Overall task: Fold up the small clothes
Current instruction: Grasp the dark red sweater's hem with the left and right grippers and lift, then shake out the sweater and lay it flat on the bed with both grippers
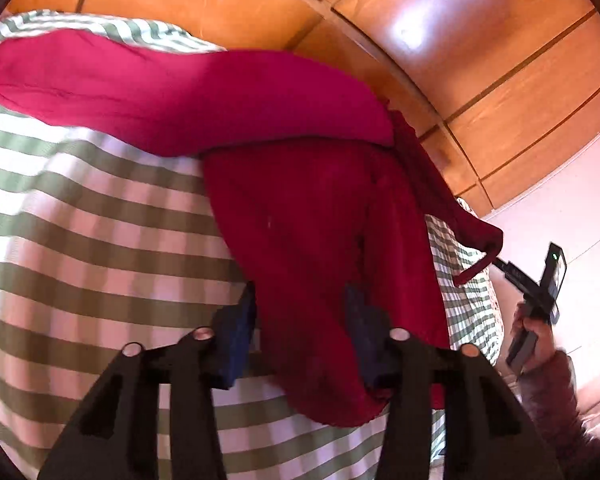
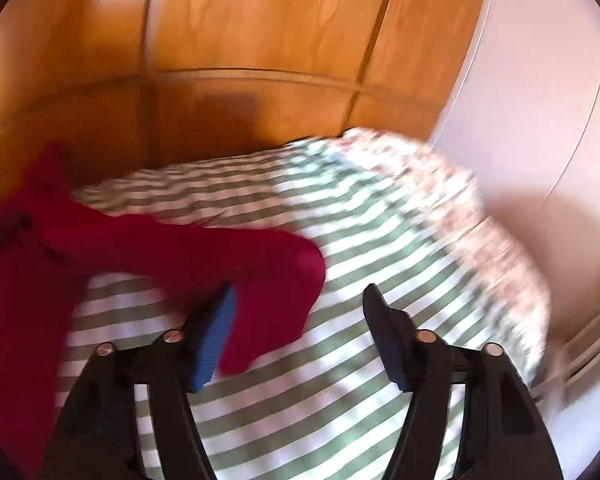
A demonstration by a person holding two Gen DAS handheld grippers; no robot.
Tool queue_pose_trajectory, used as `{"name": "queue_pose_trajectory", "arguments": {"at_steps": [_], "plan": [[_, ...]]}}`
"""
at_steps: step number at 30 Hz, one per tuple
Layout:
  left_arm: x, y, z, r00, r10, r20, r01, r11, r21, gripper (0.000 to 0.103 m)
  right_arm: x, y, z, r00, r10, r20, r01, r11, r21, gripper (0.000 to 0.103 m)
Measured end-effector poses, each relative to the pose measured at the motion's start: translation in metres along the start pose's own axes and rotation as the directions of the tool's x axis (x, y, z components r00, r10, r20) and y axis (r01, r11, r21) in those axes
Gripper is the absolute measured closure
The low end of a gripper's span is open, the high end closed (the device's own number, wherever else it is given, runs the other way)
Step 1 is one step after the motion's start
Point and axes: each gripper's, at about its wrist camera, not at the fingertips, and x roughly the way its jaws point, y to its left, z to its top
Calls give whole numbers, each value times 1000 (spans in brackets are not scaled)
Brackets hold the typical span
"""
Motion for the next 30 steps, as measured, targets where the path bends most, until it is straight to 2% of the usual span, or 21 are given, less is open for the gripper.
{"name": "queue_pose_trajectory", "arguments": {"at_steps": [1,3,4,5,7,8,9,10,11,12,13,14,15,19,21,22,25,26,27,29,30], "plan": [[4,-1,-1,1000,-3,-5,3,1000,4,71,-4,10,-13,996,90,-28,-90,996,3,38],[12,-4,-2,1000,-5,-17,5,1000,8,78,-12,34,-44,950,291,-111,-291,957,20,38],[14,-7,-1,1000,0,-19,0,1000,12,82,-15,46,-58,918,371,-140,-370,928,30,38],[15,-11,-2,1000,10,-20,-9,1000,25,87,-19,66,-75,867,463,-183,-464,885,40,38],[10,-15,2,1000,25,-16,-24,999,41,91,-20,97,-98,811,531,-244,-538,842,45,38],[7,-19,2,999,33,-12,-32,998,51,92,-19,116,-109,795,542,-273,-554,832,38,42],[1,-20,3,999,37,-9,-37,998,58,93,-19,128,-113,795,537,-281,-554,832,22,52],[-7,-22,4,999,42,0,-42,997,69,93,-22,142,-114,814,512,-275,-538,843,-22,57],[-18,-22,5,999,46,7,-47,996,78,93,-23,147,-111,807,522,-277,-550,834,-30,80],[-29,-25,7,999,49,18,-50,995,83,93,-24,150,-107,789,544,-286,-573,819,-25,94],[-40,-25,9,999,44,29,-47,995,84,94,-27,153,-100,795,538,-280,-570,820,-42,94],[-54,-26,10,998,38,41,-41,996,81,94,-45,155,-96,815,520,-255,-556,825,-96,95],[-64,-25,13,998,33,46,-36,996,76,94,-52,153,-92,823,516,-238,-553,824,-124,95],[-115,-20,12,998,14,59,-19,997,75,94,-94,121,-69,853,498,-155,-521,828,-208,96],[-132,-15,2,999,12,40,-15,998,68,94,-100,89,-79,866,478,-149,-500,836,-227,96],[-139,-12,-5,999,19,29,-20,998,62,94,-101,78,-85,882,445,-156,-471,849,-239,96],[-143,4,-32,998,52,-20,-51,998,39,94,-91,57,-117,898,391,-202,-432,870,-236,96],[-139,11,-46,998,38,-54,-38,999,18,92,-81,55,-128,907,355,-226,-406,881,-243,96],[-133,15,-55,996,44,-81,-44,999,5,89,-76,56,-136,911,336,-239,-392,885,-251,96],[-126,27,-73,986,135,-102,-136,991,2,73,-65,59,-147,921,297,-252,-361,893,-267,94],[-126,33,-75,982,165,-92,-167,986,-11,60,-64,57,-150,926,285,-247,-348,896,-274,81]]}}
